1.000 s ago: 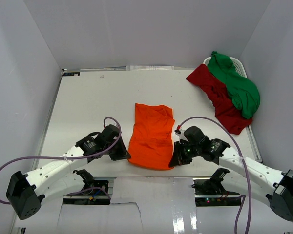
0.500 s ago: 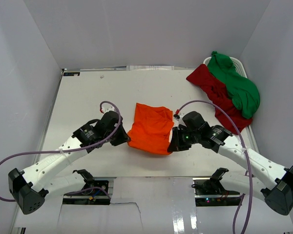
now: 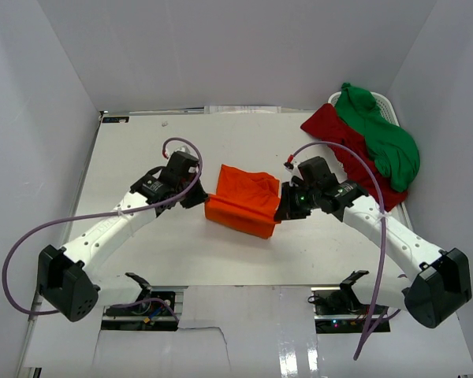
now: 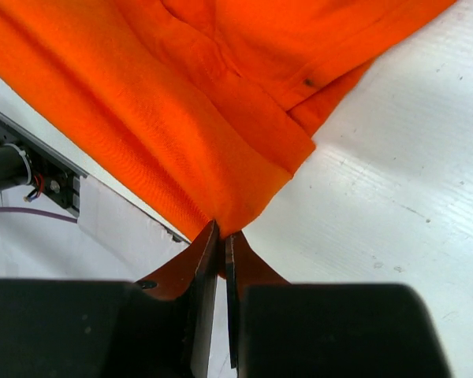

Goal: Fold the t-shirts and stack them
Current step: Fold the long partially folded tshirt into a neat square

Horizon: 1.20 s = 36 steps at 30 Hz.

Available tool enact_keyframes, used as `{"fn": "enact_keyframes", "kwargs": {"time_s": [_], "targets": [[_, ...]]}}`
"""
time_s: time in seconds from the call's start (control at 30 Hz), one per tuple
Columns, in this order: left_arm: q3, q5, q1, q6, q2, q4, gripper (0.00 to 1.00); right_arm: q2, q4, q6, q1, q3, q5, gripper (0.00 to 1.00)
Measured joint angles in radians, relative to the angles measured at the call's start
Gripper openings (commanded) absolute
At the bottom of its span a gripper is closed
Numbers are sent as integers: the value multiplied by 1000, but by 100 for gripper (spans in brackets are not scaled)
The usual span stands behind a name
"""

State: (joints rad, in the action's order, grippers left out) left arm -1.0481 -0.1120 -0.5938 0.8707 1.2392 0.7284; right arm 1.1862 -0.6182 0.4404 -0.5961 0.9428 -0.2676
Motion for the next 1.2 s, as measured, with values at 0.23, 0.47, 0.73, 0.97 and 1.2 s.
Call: {"fn": "enact_keyframes", "kwargs": {"time_s": [0.23, 0.47, 0.73, 0.97, 1.2], "targets": [[-119, 5, 27, -48, 117, -35, 12, 71, -2, -45, 37, 70, -4, 11], [-189, 23, 50, -74, 247, -71, 12, 140, -2, -86, 101, 113, -15, 12], [-274, 46, 75, -95, 367, -90, 12, 232, -2, -140, 172, 176, -43, 12], [-364, 64, 108, -109, 481, -102, 12, 359, 1, -187, 218, 256, -79, 12], [-469, 77, 149, -122, 589, -101, 14, 511, 0, -218, 264, 389, -123, 22]]}}
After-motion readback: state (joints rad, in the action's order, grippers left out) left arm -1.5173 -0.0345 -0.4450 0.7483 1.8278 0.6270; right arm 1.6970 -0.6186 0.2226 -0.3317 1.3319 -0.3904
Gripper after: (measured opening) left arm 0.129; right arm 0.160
